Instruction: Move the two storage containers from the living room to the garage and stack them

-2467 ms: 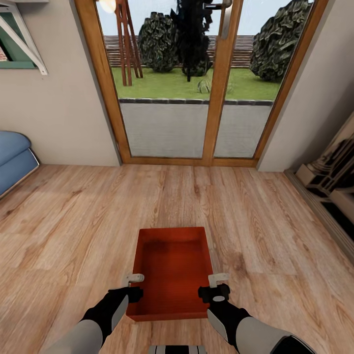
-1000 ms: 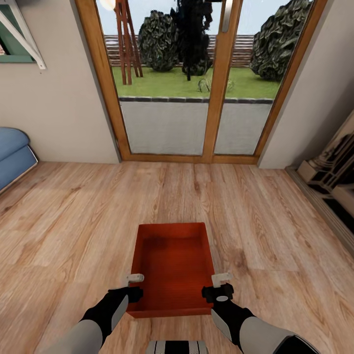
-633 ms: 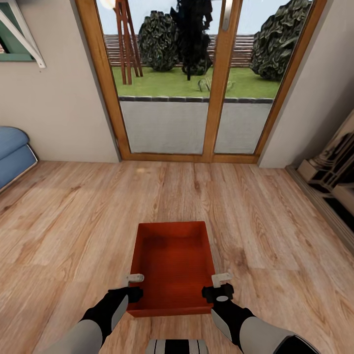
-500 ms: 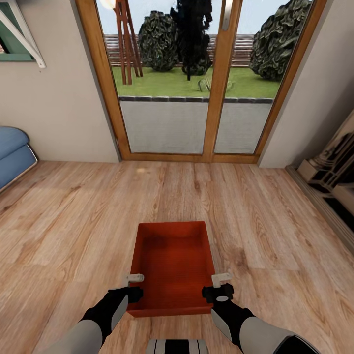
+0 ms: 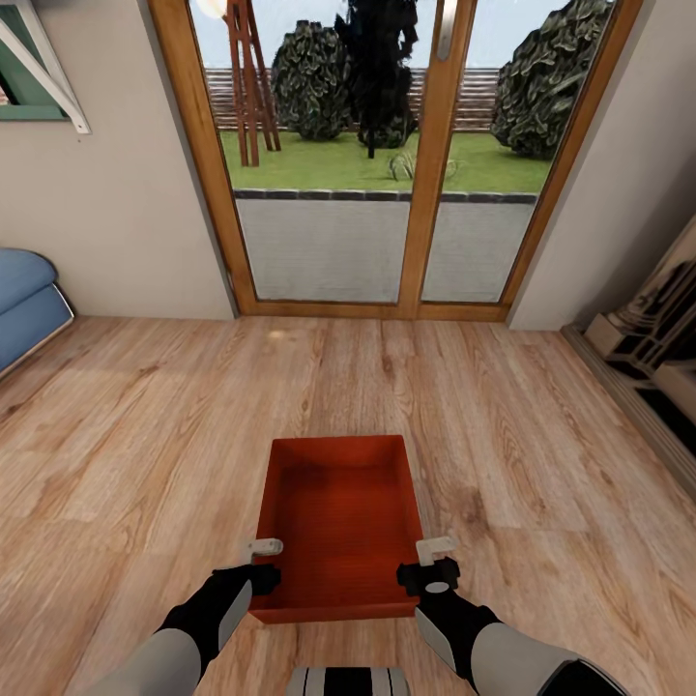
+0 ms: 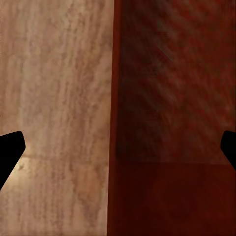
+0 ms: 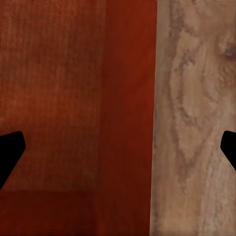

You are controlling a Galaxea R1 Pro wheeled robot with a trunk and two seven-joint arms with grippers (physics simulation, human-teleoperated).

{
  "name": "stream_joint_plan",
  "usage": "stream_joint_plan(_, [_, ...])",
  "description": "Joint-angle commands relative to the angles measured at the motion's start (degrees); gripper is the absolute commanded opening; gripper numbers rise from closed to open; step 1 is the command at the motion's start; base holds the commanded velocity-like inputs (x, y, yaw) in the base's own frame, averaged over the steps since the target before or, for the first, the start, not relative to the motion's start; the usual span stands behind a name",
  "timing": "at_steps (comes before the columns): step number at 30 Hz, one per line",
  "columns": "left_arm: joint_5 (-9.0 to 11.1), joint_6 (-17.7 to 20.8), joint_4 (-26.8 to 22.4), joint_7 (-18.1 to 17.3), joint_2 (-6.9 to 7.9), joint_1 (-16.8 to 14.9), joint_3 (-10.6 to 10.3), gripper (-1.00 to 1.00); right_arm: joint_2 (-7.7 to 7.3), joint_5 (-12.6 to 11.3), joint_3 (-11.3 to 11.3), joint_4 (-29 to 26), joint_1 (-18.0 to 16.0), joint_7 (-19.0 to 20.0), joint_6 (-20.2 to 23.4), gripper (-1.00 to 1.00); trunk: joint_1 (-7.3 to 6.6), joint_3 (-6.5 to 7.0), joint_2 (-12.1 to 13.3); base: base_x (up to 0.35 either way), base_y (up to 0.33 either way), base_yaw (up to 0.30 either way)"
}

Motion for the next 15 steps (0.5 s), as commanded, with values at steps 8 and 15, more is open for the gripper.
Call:
stream_joint_plan(8, [-0.24, 0.37, -0.18, 0.05, -0.06, 0.00, 0.45, 1.00, 0.01, -0.60, 0.44, 0.04, -0.03, -0.18, -0.21, 1.00, -0.01, -0.04, -0.02, 0.011, 0.000, 0.000])
stream_joint_plan(15, [-0.24, 0.39, -0.19, 0.05, -0.06, 0.00, 0.40, 1.00, 0.01, -0.59, 0.44, 0.02, -0.04, -0.18, -0.21, 1.00, -0.01, -0.04, -0.02, 0.186, 0.025, 0.000])
